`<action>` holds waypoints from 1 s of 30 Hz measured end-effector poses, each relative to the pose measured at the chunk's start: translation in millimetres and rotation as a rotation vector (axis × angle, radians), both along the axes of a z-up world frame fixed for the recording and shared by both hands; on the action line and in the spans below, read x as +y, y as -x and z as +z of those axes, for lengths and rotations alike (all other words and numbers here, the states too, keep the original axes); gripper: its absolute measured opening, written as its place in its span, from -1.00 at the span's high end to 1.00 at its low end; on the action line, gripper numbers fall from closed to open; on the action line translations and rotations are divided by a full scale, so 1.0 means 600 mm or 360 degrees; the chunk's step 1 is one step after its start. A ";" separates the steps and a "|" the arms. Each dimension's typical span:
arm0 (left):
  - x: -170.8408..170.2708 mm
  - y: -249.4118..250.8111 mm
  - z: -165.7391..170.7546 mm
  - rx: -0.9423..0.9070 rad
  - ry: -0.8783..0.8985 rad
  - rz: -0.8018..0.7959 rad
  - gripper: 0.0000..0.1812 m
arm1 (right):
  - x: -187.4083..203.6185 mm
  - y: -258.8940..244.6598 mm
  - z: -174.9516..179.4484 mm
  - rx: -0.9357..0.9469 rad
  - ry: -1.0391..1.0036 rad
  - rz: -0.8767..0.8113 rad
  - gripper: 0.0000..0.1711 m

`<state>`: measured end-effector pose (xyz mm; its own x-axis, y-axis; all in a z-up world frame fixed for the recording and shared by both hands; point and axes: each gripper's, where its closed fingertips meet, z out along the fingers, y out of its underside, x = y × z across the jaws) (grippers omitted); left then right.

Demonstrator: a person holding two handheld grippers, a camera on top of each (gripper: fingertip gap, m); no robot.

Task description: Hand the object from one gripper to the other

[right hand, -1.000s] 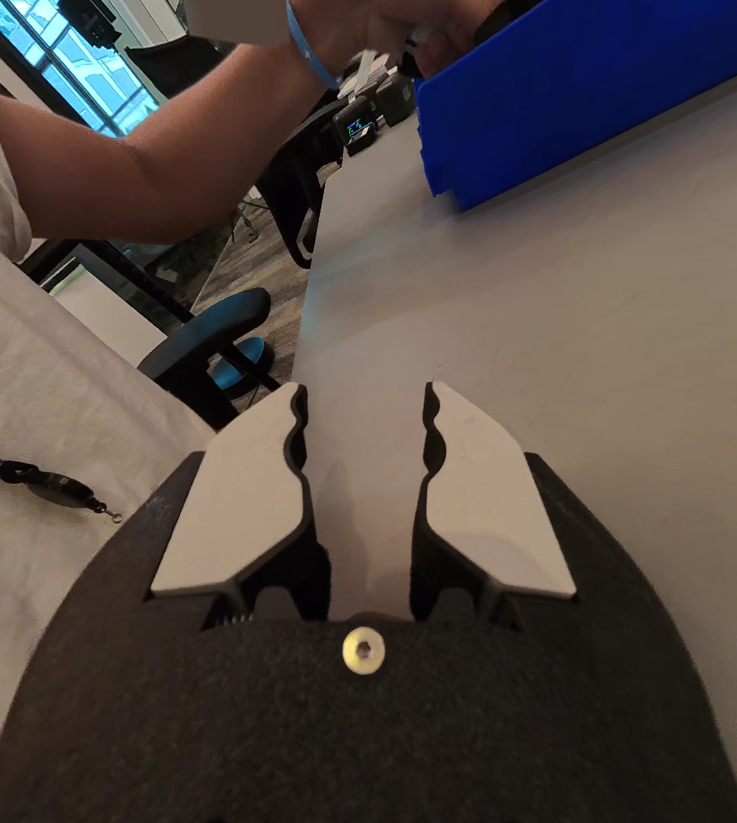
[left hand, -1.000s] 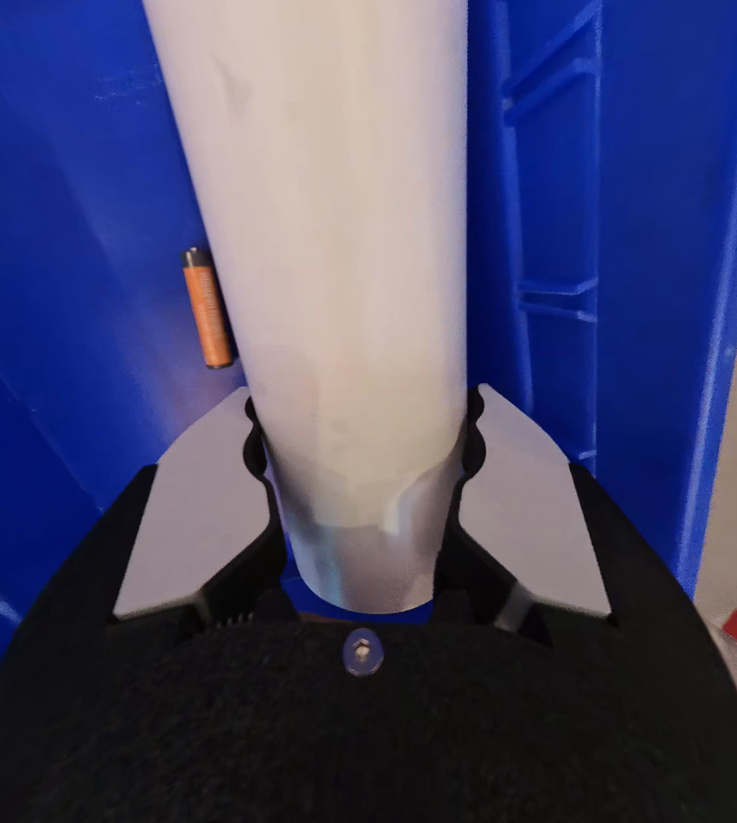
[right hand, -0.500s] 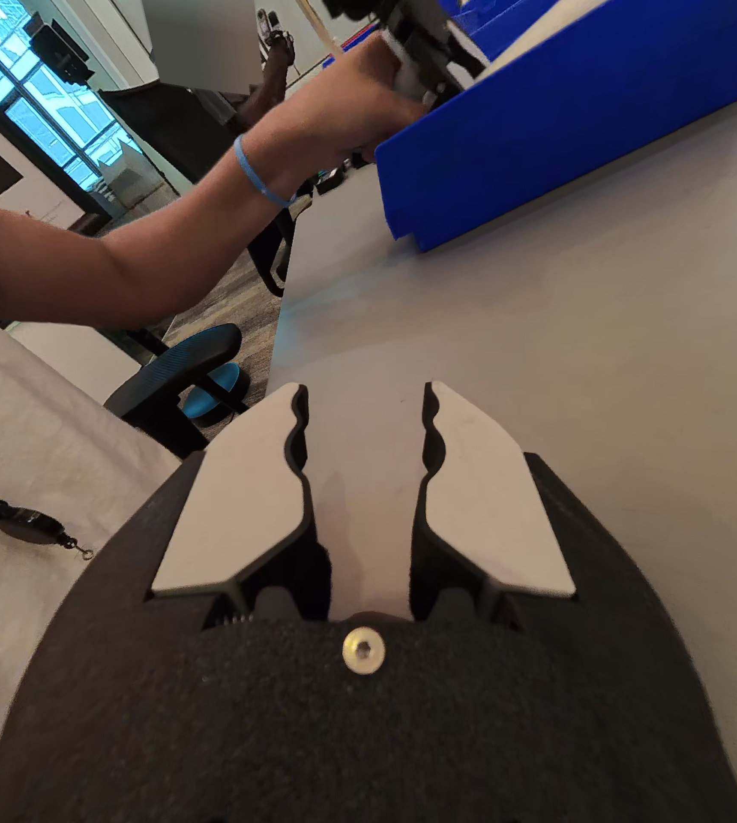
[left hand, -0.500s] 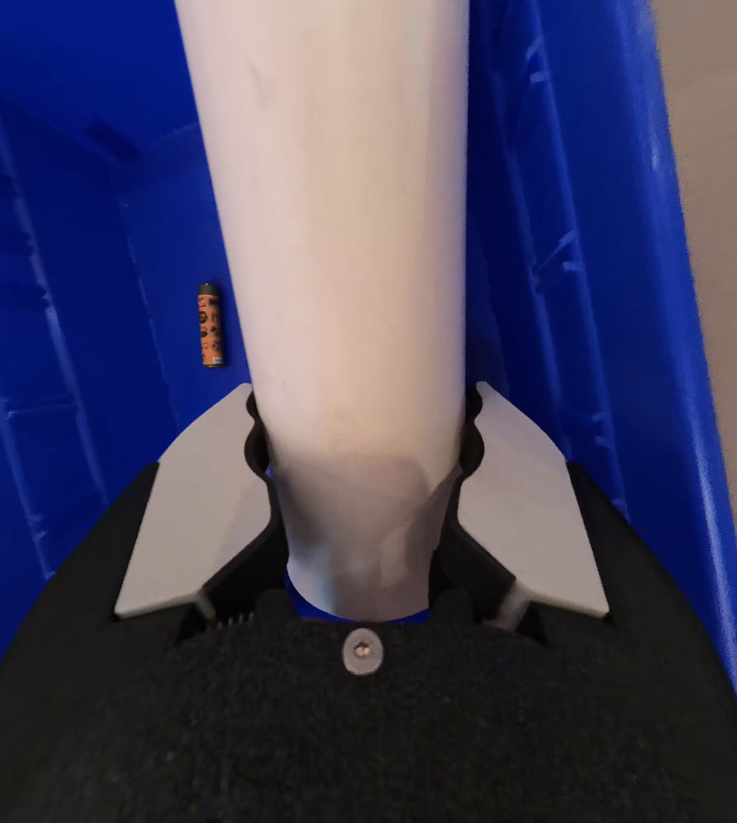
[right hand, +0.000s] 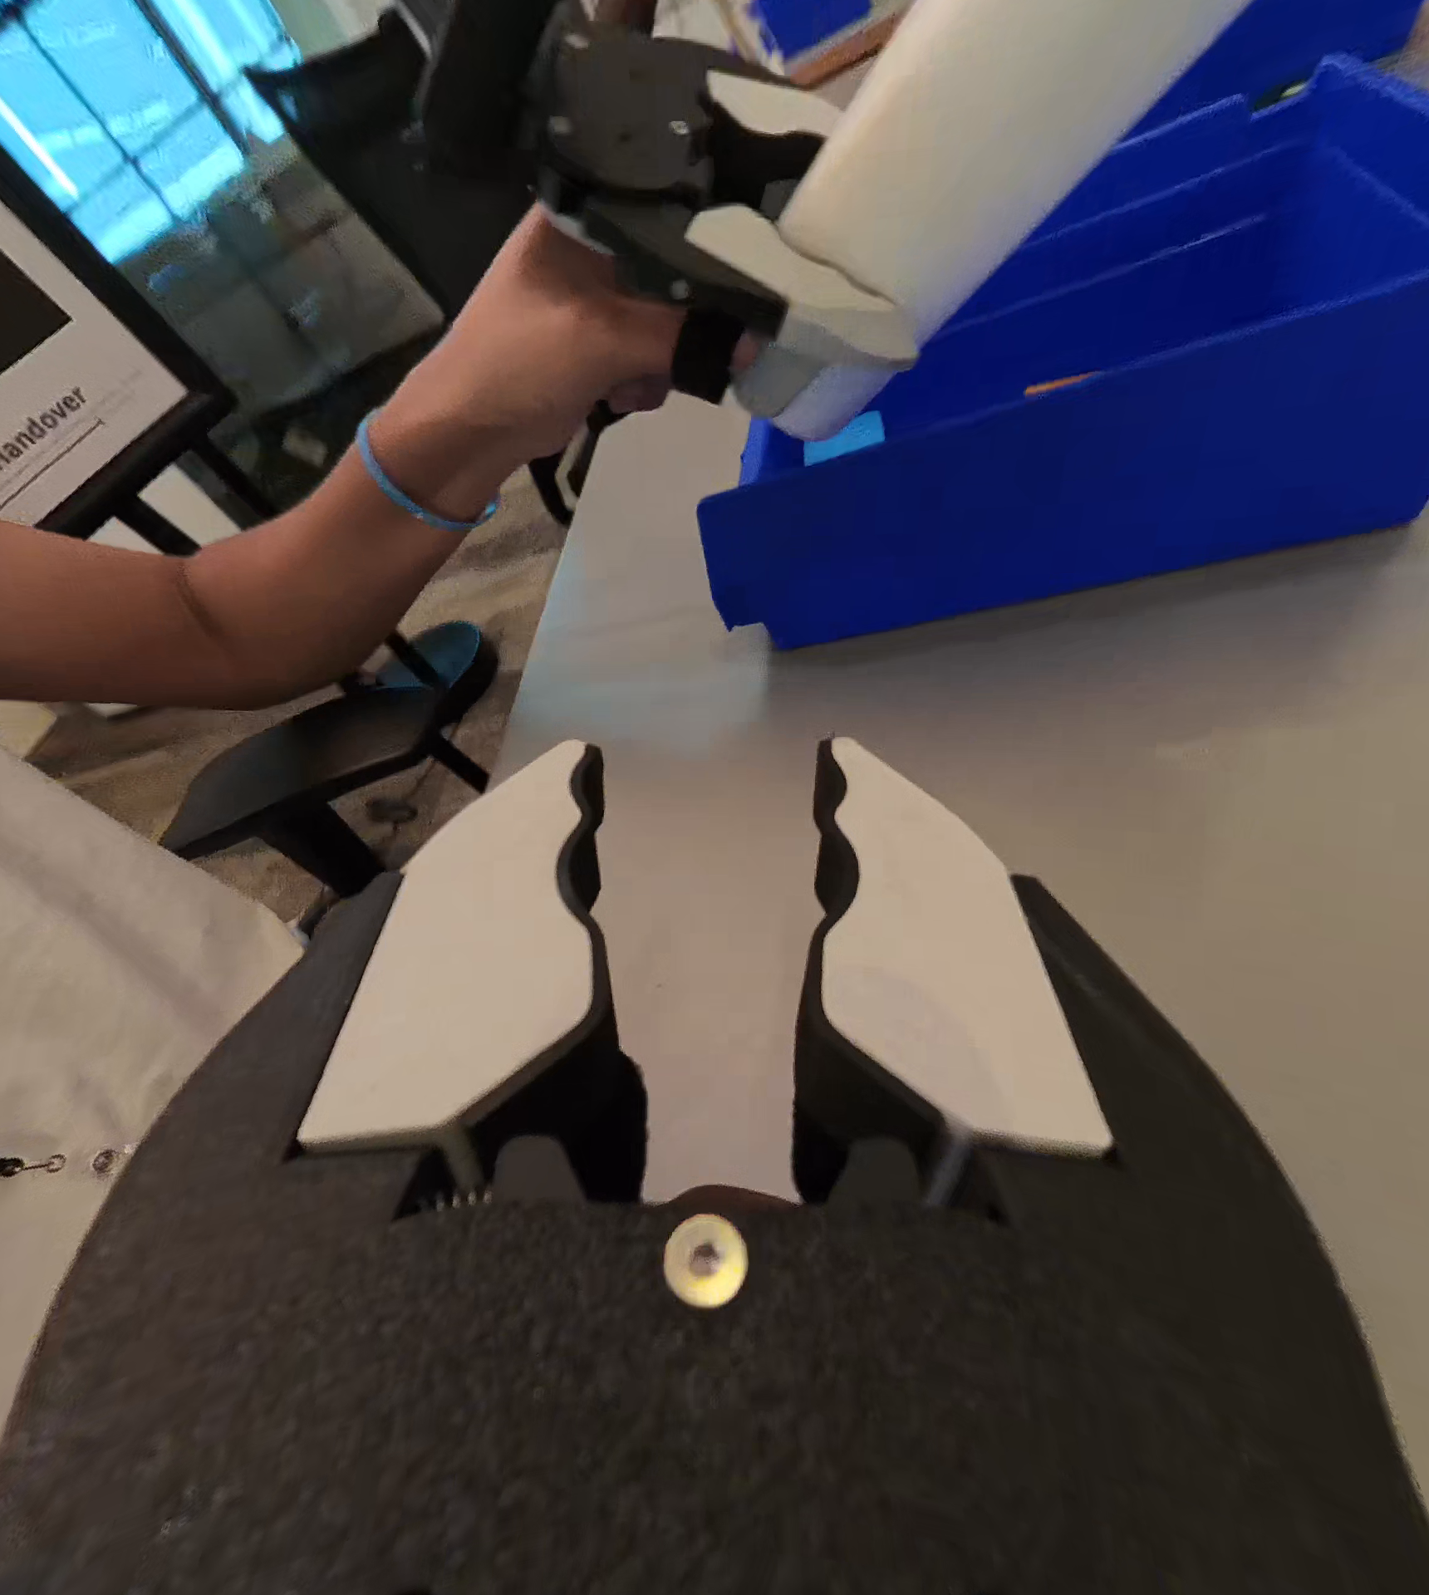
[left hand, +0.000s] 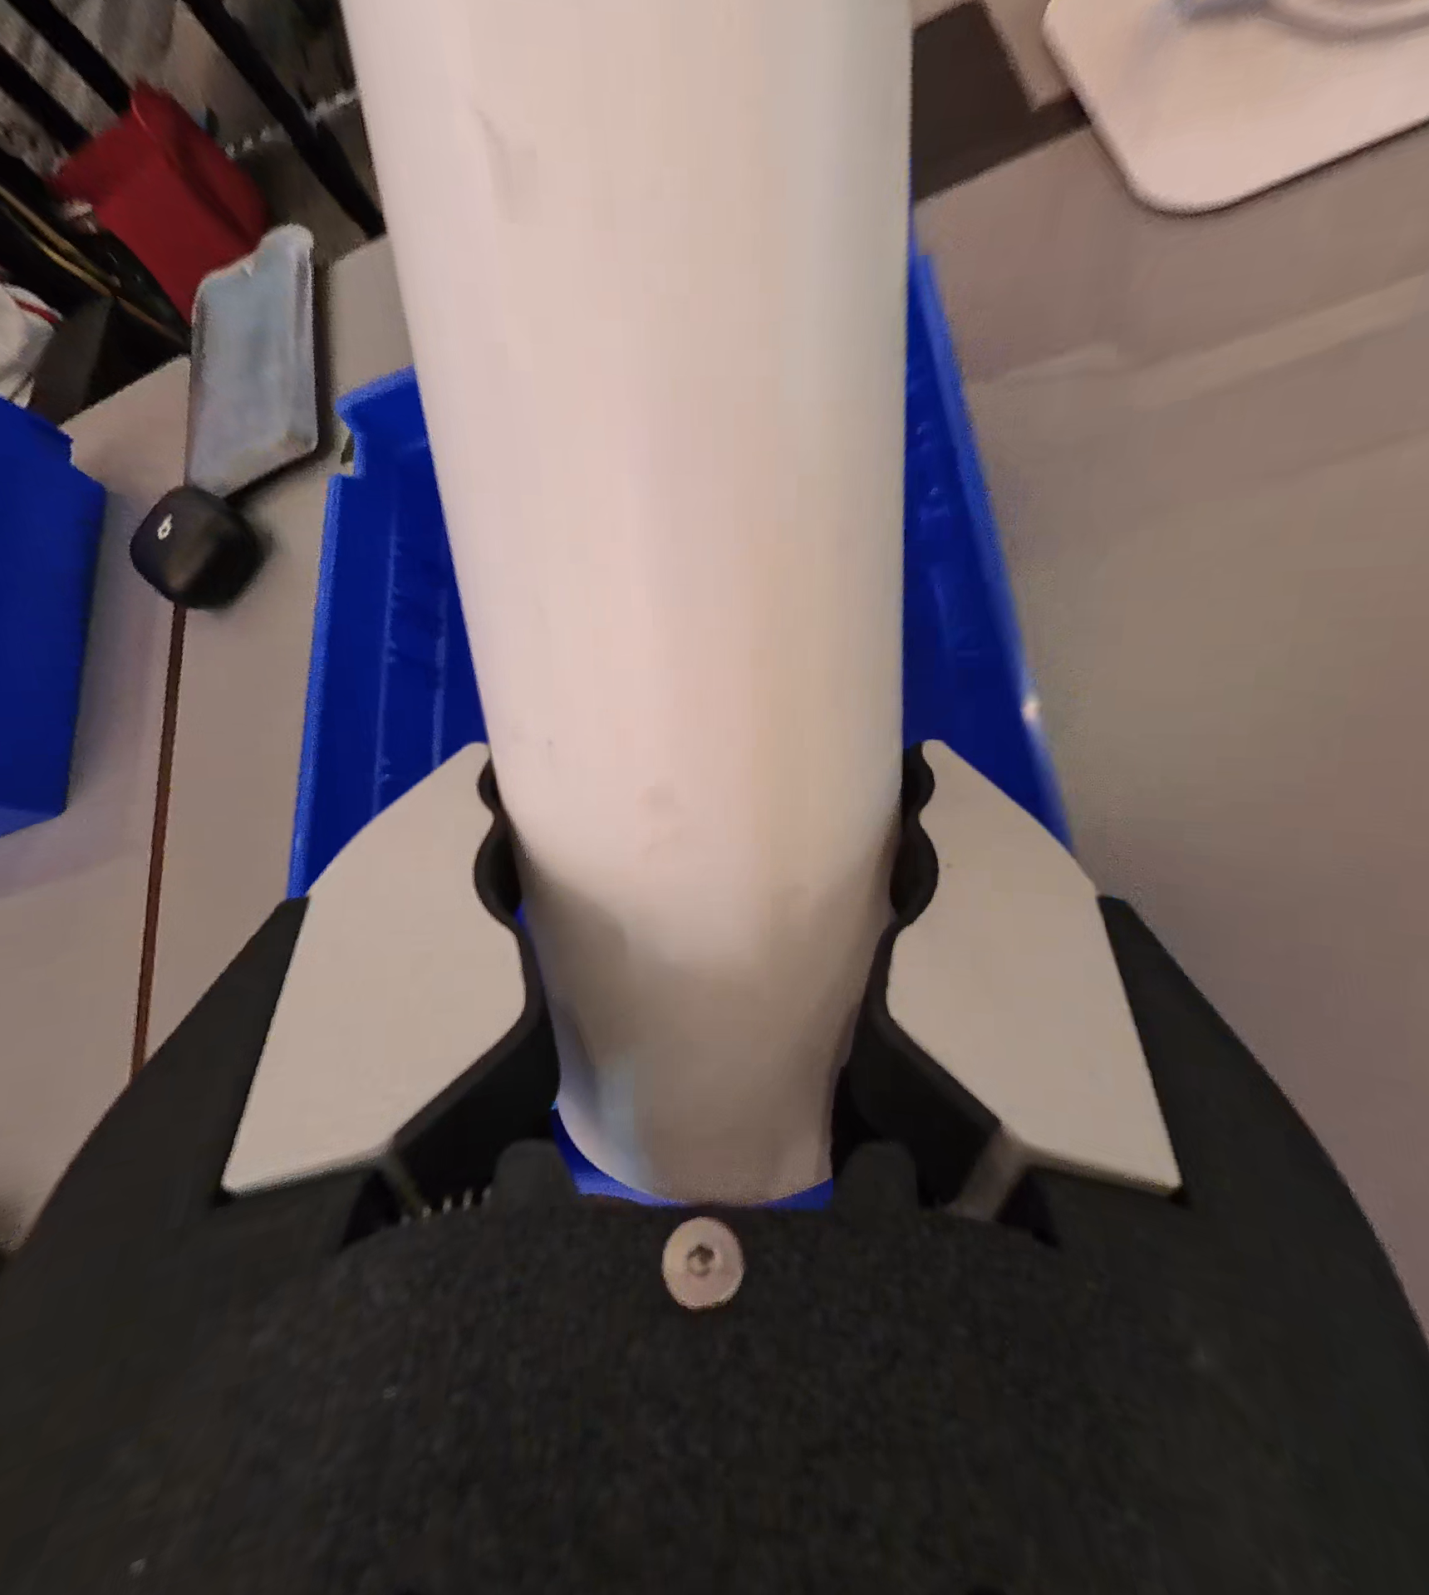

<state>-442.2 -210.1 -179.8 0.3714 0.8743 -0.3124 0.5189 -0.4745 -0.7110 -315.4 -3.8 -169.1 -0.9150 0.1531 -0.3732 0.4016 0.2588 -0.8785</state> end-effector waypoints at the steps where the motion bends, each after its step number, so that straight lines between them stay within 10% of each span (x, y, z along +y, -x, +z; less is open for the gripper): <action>1: 0.010 -0.008 0.010 0.0028 -0.0042 -0.0029 0.06 | -0.005 0.022 0.009 0.0014 -0.0059 0.0025 0.47; 15: 0.128 -0.090 0.083 0.0190 -0.0284 -0.0247 0.06 | -0.008 0.284 0.257 0.0049 -0.0100 -0.0200 0.47; 30: 0.182 -0.086 0.064 0.0175 -0.0376 -0.0368 0.06 | -0.053 0.281 0.213 0.0104 -0.0250 -0.0042 0.44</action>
